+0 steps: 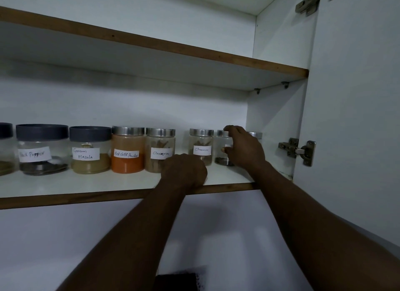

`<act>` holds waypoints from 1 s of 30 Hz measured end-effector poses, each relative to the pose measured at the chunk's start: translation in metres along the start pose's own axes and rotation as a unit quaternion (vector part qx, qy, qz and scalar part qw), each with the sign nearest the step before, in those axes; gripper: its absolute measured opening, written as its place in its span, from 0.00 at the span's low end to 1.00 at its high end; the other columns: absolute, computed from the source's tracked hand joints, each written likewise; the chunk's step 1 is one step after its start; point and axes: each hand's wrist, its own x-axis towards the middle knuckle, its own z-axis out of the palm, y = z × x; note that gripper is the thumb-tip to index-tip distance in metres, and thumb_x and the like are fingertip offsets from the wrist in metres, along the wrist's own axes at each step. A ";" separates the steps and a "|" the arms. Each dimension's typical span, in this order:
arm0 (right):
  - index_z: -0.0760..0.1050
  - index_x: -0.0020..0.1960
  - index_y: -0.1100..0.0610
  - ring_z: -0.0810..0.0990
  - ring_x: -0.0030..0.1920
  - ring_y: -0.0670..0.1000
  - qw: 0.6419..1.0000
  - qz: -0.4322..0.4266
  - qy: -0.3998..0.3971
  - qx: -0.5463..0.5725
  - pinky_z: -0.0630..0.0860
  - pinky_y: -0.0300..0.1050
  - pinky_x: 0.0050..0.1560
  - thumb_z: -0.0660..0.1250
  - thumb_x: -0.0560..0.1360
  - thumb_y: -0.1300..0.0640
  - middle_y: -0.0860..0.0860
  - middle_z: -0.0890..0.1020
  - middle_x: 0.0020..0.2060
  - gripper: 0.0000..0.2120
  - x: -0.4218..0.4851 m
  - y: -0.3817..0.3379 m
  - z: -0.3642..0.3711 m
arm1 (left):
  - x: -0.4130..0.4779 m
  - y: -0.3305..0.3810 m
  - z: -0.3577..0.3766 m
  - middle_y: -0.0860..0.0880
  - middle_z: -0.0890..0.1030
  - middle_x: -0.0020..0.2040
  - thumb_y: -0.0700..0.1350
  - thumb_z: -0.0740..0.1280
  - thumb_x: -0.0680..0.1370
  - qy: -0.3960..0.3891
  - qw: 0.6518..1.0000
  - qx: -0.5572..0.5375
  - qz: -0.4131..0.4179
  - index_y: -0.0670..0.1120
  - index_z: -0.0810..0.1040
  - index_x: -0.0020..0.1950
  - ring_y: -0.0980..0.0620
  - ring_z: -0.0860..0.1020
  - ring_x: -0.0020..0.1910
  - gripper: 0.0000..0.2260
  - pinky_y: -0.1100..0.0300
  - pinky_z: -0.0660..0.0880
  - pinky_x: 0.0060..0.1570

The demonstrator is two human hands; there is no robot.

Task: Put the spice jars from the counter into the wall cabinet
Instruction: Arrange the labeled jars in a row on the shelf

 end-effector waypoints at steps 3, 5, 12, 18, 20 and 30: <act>0.68 0.74 0.49 0.79 0.62 0.55 1.000 0.001 0.005 0.007 0.78 0.50 0.55 0.77 0.73 0.52 0.50 0.74 0.71 0.33 -0.002 0.002 0.000 | 0.001 0.001 0.000 0.46 0.83 0.55 0.50 0.61 0.80 -0.011 1.000 -0.003 -0.015 0.46 0.79 0.59 0.44 0.81 0.54 0.13 0.50 0.75 0.51; 0.67 0.74 0.49 0.79 0.63 0.55 1.000 -0.002 0.003 0.005 0.78 0.50 0.55 0.77 0.73 0.52 0.50 0.74 0.72 0.33 -0.003 0.002 -0.001 | 0.002 0.002 0.000 0.46 0.83 0.56 0.50 0.61 0.79 -0.013 1.000 -0.009 -0.022 0.47 0.79 0.59 0.44 0.80 0.54 0.14 0.50 0.74 0.50; 0.67 0.76 0.52 0.78 0.65 0.55 0.998 -0.020 0.031 0.042 0.76 0.52 0.62 0.72 0.75 0.47 0.51 0.72 0.74 0.32 0.004 -0.024 -0.005 | 0.000 -0.001 0.002 0.46 0.82 0.56 0.50 0.61 0.79 0.013 0.999 -0.035 -0.015 0.46 0.76 0.61 0.45 0.80 0.54 0.14 0.50 0.75 0.49; 0.78 0.66 0.53 0.80 0.59 0.55 0.998 -0.046 -0.015 0.039 0.77 0.53 0.58 0.72 0.74 0.45 0.52 0.82 0.61 0.23 0.017 -0.063 -0.001 | -0.001 -0.002 0.001 0.45 0.83 0.55 0.51 0.63 0.80 0.017 1.000 -0.017 0.002 0.45 0.79 0.60 0.45 0.81 0.53 0.14 0.50 0.78 0.52; 0.78 0.63 0.53 0.81 0.56 0.54 0.998 -0.034 -0.014 0.053 0.78 0.51 0.56 0.74 0.73 0.46 0.51 0.83 0.57 0.21 0.018 -0.067 0.002 | -0.001 -0.003 0.003 0.45 0.83 0.54 0.52 0.63 0.80 0.027 0.999 -0.022 -0.006 0.44 0.80 0.59 0.46 0.81 0.52 0.14 0.52 0.76 0.50; 0.77 0.64 0.51 0.82 0.56 0.54 0.997 -0.018 -0.006 0.079 0.78 0.48 0.54 0.76 0.71 0.52 0.49 0.84 0.56 0.22 0.021 -0.068 0.012 | -0.002 -0.002 0.001 0.44 0.83 0.55 0.51 0.63 0.80 0.025 0.999 -0.034 -0.022 0.44 0.80 0.59 0.45 0.81 0.53 0.14 0.51 0.75 0.50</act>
